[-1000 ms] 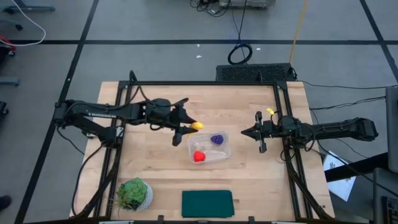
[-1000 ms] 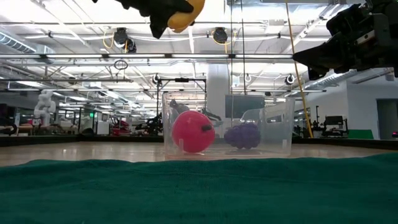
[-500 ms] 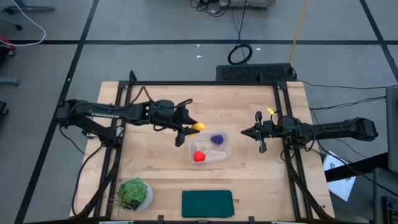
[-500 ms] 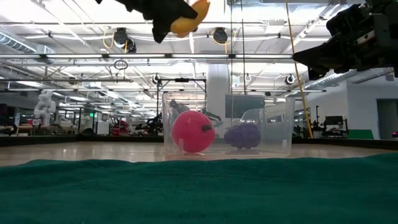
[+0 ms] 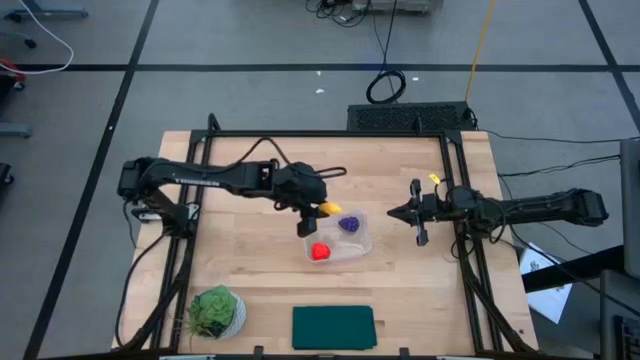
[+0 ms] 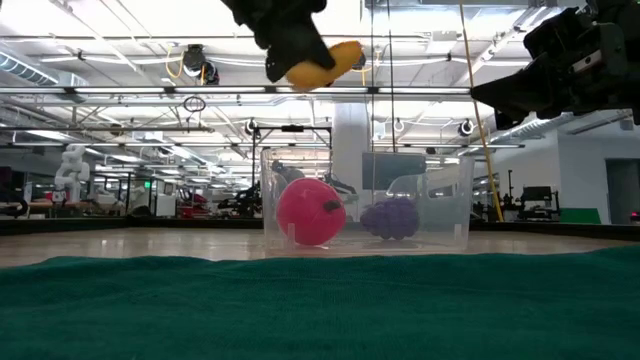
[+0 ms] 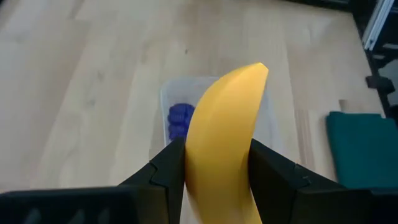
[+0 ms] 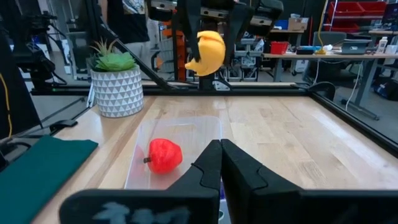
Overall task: Pick and placing Produce into tupperware
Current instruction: Put the banana into the transparent bin
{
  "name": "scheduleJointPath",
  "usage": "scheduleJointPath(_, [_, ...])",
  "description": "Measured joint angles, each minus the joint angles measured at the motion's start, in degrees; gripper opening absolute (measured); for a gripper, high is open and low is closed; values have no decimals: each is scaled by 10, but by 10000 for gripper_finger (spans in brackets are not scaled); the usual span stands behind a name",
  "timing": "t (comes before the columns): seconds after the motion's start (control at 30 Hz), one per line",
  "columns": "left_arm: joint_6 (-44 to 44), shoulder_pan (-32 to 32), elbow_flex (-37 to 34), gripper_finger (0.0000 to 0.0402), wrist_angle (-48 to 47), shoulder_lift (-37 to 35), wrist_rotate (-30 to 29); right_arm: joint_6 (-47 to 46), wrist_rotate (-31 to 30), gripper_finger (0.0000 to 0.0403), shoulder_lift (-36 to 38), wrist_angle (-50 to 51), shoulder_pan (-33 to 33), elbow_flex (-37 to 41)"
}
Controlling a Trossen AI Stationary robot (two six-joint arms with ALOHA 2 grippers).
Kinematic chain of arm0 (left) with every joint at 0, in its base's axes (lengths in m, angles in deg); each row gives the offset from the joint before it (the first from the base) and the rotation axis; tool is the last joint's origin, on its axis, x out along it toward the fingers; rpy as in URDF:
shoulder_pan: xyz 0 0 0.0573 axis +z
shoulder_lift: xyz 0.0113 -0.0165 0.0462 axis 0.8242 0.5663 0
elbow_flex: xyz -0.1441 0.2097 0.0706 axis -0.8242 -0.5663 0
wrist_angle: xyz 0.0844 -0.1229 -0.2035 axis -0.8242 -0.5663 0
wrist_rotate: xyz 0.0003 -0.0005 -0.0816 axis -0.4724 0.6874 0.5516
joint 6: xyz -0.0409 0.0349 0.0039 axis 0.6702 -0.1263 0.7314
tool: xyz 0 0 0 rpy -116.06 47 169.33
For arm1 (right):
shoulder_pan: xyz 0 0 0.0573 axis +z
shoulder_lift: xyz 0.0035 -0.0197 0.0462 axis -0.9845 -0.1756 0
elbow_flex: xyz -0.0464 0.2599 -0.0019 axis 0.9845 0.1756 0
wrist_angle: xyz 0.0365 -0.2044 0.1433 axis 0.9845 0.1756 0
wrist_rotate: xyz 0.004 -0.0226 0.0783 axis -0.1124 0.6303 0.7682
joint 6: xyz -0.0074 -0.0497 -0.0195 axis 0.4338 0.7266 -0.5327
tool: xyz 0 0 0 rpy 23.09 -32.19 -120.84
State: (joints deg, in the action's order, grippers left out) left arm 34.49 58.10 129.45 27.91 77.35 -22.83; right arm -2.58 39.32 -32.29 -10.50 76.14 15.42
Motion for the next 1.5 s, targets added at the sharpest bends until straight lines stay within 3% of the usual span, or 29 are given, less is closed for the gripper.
scheduleJointPath(0.53, [-4, 2, 10, 143, 24, 114, 16, 0, 0, 0, -4, -5, 0, 0])
scheduleJointPath(0.93, [32, 7, 10, 143, 24, 126, 16, 0, 0, 0, -4, -7, 0, 0])
scheduleJointPath(1.27, [61, 3, 10, 143, 21, 126, 100, 0, 0, 0, -4, -7, 0, 0])
scheduleJointPath(1.5, [83, 12, 10, 143, 27, 131, 121, 0, 0, 0, -4, -8, 0, 0])
